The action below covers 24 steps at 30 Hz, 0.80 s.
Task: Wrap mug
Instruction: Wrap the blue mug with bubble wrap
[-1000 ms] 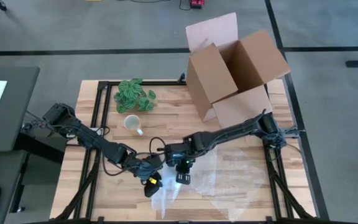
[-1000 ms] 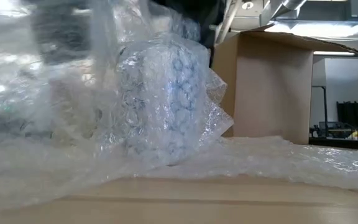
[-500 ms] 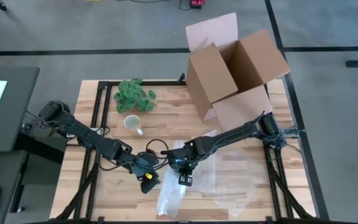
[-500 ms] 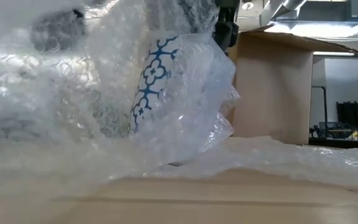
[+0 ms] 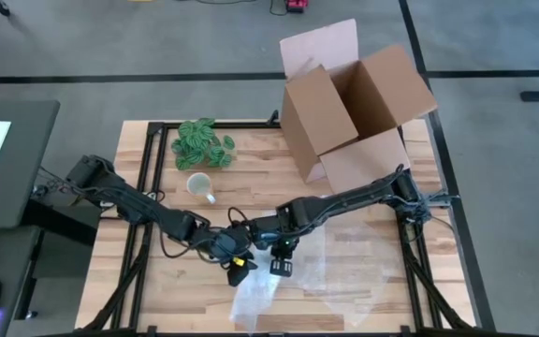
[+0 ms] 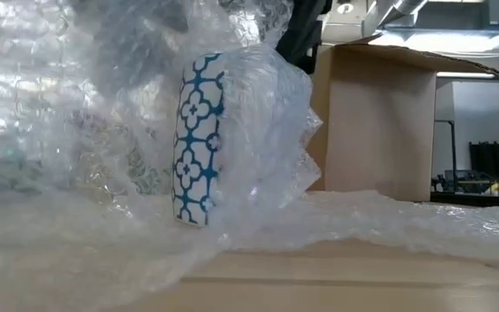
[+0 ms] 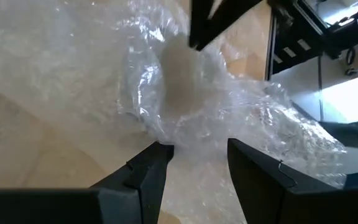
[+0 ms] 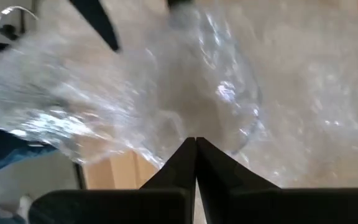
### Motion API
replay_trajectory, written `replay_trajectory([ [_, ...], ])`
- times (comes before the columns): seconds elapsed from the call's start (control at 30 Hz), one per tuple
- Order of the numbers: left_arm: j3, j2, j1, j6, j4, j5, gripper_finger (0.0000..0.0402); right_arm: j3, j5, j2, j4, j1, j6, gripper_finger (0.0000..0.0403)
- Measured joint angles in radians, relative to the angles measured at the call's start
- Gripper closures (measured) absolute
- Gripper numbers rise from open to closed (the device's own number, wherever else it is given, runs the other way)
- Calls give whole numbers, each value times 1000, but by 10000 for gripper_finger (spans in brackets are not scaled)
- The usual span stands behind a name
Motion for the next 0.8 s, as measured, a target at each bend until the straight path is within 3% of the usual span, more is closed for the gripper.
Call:
replay_trajectory([
  [0.17, 1, 35, -1, 3, 17, -23, 251, 1, -4, -1, 59, 1, -11, 402],
  [0.4, -3, 31, 0, -9, -15, -19, 251, -121, -30, -3, 219, 0, 0, 402],
  [0.8, -3, -130, -24, -105, -75, 1, 251, -310, 49, -7, 362, -2, 49, 402],
])
